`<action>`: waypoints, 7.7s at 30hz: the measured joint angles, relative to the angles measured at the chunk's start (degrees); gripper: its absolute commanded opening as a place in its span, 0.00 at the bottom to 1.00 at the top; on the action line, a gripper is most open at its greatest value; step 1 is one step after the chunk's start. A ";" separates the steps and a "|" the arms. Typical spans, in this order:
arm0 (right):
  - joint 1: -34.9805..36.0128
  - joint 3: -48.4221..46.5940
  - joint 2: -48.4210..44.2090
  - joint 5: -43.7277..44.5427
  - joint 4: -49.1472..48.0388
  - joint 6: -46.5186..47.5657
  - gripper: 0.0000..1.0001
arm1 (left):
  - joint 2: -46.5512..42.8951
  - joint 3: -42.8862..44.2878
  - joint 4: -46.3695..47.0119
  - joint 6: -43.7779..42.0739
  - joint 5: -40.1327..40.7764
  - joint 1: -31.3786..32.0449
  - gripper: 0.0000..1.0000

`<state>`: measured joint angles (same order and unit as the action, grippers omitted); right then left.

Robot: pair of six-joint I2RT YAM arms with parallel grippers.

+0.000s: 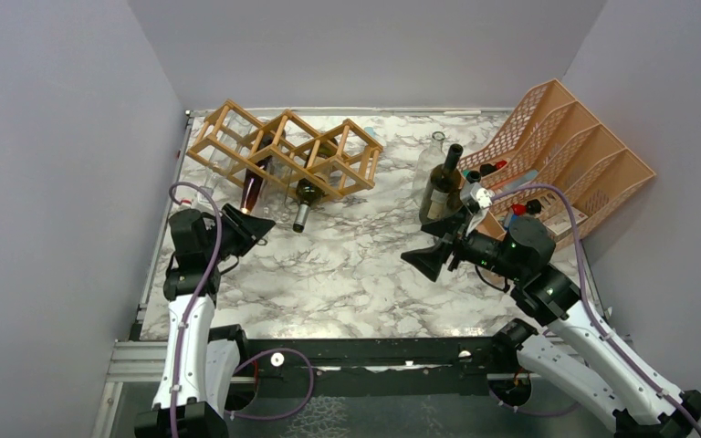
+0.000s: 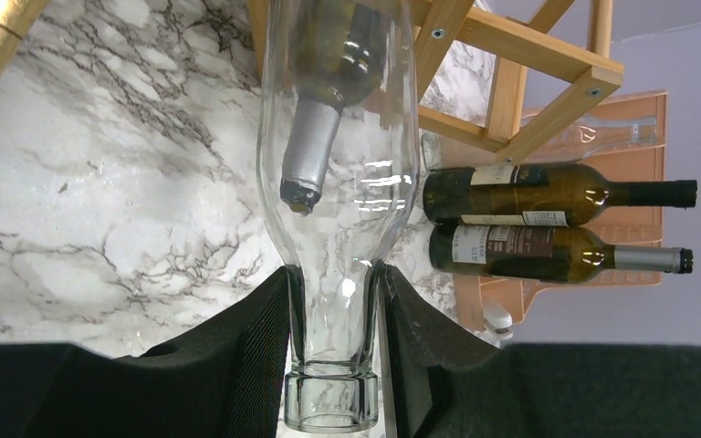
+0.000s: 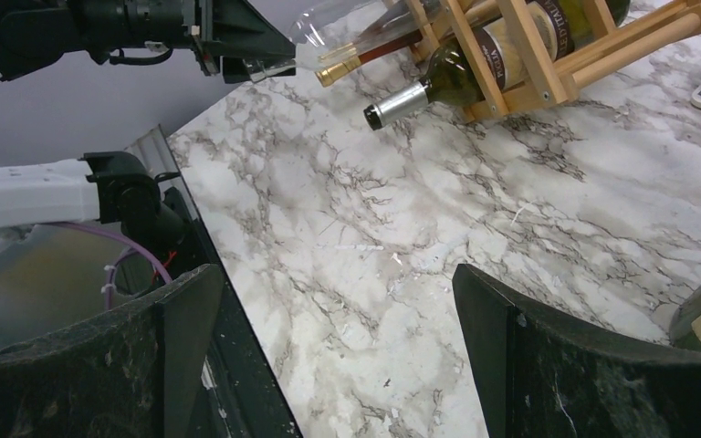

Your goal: Take the wine bottle off the wine rack

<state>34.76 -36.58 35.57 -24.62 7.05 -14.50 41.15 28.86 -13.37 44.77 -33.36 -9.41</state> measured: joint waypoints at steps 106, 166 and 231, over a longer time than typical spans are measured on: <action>27.54 -13.00 45.51 16.79 -29.44 15.85 0.34 | 1.95 37.83 -35.06 -32.37 20.22 12.55 0.97; 8.61 -4.07 59.82 44.13 -66.60 18.10 0.32 | -11.96 13.14 -13.97 -25.66 11.47 10.95 0.97; 10.64 22.01 28.92 46.64 -69.40 17.18 0.24 | -12.20 12.57 -12.44 -25.73 7.63 8.61 0.96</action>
<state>45.41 -14.57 64.49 22.02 -62.35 2.68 28.95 41.43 -25.80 19.05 -25.74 -0.80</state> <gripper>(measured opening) 0.601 0.963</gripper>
